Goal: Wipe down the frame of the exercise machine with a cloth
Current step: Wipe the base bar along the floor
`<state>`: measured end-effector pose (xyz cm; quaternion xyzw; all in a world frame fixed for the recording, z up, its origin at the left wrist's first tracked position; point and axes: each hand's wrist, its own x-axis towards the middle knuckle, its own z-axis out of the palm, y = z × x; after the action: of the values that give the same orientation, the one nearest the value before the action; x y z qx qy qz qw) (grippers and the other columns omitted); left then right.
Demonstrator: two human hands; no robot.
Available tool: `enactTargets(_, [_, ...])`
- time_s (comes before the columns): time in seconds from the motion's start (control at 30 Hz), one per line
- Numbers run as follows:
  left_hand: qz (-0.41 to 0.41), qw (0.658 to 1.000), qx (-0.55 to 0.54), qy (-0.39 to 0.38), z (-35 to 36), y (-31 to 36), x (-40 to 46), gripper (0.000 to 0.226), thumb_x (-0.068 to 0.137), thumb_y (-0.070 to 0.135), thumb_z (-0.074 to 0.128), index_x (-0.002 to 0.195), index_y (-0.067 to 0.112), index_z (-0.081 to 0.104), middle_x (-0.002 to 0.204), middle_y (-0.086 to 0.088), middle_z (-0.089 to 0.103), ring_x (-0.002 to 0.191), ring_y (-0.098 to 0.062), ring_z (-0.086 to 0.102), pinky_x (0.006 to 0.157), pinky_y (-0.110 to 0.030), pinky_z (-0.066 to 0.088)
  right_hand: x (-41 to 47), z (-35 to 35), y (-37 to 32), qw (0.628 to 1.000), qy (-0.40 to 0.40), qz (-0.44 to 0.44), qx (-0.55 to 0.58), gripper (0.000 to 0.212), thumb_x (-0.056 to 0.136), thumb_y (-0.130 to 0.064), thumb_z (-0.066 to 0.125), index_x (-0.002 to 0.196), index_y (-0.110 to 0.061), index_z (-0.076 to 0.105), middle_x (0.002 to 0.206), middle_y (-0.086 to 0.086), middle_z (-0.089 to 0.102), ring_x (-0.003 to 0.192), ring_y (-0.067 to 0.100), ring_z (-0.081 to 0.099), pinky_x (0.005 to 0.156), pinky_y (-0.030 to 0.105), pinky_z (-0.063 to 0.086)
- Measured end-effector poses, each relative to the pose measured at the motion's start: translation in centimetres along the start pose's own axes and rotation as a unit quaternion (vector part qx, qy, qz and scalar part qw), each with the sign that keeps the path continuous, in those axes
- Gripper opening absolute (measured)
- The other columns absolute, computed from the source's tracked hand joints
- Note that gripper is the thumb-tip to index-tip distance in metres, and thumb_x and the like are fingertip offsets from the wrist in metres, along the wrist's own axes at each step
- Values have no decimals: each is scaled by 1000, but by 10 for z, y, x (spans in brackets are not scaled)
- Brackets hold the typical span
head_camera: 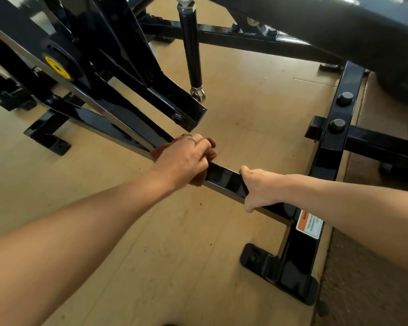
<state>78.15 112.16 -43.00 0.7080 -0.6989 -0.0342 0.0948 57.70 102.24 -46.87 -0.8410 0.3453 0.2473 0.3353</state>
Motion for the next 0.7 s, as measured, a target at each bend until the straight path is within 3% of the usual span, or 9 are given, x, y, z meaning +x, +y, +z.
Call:
enactTargets(0.17, [43,999,-13,29,15,17,-4,21,101,27,56,116,16,66,116,-5,67,102,-22,61,97,-39,51,-1,0,-3,1000,2,0,-14,93,79,-22,87,149,-14,26,97,-1,52,82,21,59,57,19,48])
enactTargets(0.23, [55,998,0,5,9,9,-4,27,101,33,55,122,19,63,122,-4,66,108,-22,61,97,-39,52,-4,-1,-7,1000,13,-20,-10,110,78,-21,88,159,-16,13,121,4,54,100,24,62,69,23,55])
enactTargets(0.3, [60,998,35,-12,5,2,-3,34,100,42,52,128,23,59,127,-4,64,112,-22,61,93,-37,54,-6,-4,-17,998,32,-46,13,121,79,-21,87,163,-22,-1,147,9,43,118,27,58,85,30,59])
enactTargets(0.37, [41,998,50,-20,1,3,-3,34,102,44,49,129,24,56,128,-3,62,111,-22,61,88,-36,56,-3,-8,-33,996,51,-68,22,123,78,-23,88,163,-24,-1,148,8,42,120,26,56,91,32,59])
enactTargets(0.57, [62,993,101,-8,-6,4,-19,34,102,33,53,133,18,54,127,-8,57,108,-23,60,83,-36,61,12,-3,-60,993,71,-65,-62,128,77,-29,88,163,-18,-6,136,8,47,111,26,59,84,34,59])
enactTargets(0.7, [52,988,143,-15,-18,-9,-33,39,102,26,60,140,16,54,137,-11,58,122,-27,60,101,-41,54,16,-3,-57,995,58,-68,-40,124,81,-28,85,162,-27,-8,132,4,47,98,18,58,63,23,51])
